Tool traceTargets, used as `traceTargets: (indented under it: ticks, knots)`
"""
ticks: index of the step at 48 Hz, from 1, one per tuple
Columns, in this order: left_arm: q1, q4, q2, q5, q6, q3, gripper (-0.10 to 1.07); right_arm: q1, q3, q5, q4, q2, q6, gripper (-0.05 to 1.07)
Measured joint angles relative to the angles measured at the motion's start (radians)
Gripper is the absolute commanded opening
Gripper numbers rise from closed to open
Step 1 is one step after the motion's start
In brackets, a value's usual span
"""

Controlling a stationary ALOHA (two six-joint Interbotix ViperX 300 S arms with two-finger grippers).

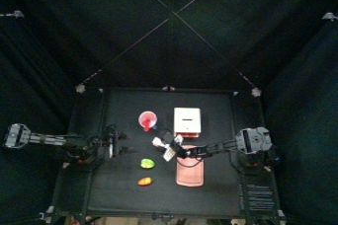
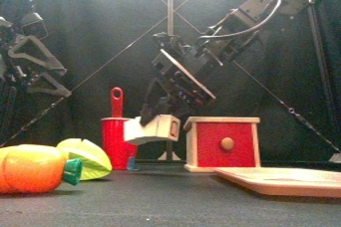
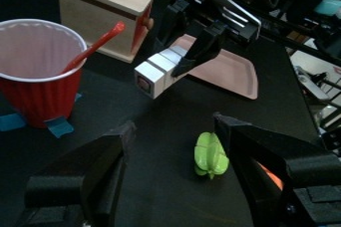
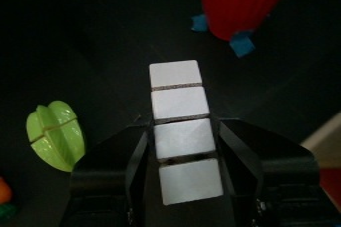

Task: Place sushi roll on plate to cut

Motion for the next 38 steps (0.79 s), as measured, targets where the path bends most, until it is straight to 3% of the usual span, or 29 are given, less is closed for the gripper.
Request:
traceTargets:
  ticks: [8,17,29,38]
  knots:
    - [-0.002,0.0,0.0,0.0,0.0,-0.002,0.97,0.072,0.043,0.129,0.12,-0.054,0.002,0.57]
    - [-0.002,0.0,-0.002,0.002,-0.002,0.003,0.97,0.193,0.052,0.385,0.225,-0.103,0.015,0.57]
    - [-0.002,-0.003,0.0,0.002,-0.002,0.003,0.97,0.365,0.043,0.764,0.39,-0.104,0.034,0.57]
    - [0.0,-0.009,0.0,0.002,-0.002,0.003,0.97,0.445,0.032,0.894,0.453,-0.072,0.149,0.57]
